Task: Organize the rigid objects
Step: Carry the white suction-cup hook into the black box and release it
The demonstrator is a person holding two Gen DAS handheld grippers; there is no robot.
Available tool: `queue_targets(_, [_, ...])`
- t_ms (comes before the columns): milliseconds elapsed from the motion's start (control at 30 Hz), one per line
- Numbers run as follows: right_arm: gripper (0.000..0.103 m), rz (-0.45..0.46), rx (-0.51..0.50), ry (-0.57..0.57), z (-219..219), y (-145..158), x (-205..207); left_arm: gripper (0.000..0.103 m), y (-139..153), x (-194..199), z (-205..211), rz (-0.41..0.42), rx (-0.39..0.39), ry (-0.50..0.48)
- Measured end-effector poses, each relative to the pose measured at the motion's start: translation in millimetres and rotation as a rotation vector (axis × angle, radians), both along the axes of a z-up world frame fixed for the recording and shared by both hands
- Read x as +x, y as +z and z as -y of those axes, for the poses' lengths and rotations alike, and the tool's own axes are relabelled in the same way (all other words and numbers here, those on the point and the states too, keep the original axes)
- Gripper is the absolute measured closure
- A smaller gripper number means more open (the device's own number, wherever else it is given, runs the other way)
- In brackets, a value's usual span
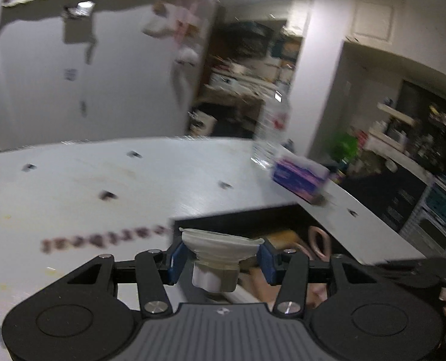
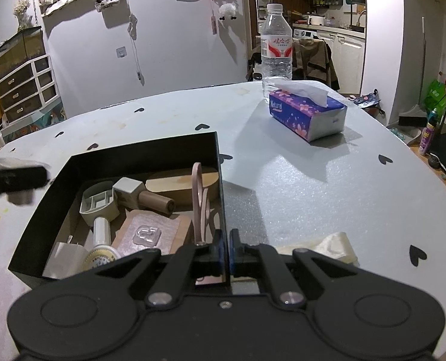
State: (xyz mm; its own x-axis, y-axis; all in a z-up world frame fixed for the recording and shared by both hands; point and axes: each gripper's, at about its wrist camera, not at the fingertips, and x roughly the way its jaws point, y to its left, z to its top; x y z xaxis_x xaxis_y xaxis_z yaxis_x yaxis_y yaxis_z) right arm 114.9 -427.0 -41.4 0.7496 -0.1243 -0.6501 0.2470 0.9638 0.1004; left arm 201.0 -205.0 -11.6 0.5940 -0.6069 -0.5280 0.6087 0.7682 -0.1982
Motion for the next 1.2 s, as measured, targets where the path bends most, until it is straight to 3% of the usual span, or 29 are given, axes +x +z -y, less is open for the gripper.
queue_targets(233, [0.099, 0.001, 0.003, 0.004, 0.0, -0.7, -1.3, 0.052, -13.3, -7.1, 40.3, -0.036, 0.024, -0.09])
queue_targets(533, [0.099, 0.002, 0.004, 0.005, 0.2, -0.8, -1.4, 0.051, -25.7, 0.6, 63.8, -0.089, 0.077, -0.081])
queue_targets(567, [0.099, 0.002, 0.004, 0.005, 0.3, -0.8, -1.4, 0.042, -26.0, 1.3, 63.6, -0.1, 0.08, -0.074])
queue_targets(600, [0.099, 0.002, 0.004, 0.005, 0.2, -0.8, -1.4, 0.027, -26.9, 1.8, 63.4, -0.104, 0.084, -0.065])
queue_targets(667, [0.099, 0.002, 0.004, 0.005, 0.2, -0.8, -1.4, 0.019, -27.7, 0.9, 62.7, -0.101, 0.085, -0.054])
queue_targets(1200, [0.099, -0.005, -0.005, 0.003, -1.1, -1.4, -0.3, 0.017, -16.2, -6.1, 51.0, -0.078, 0.055, -0.041])
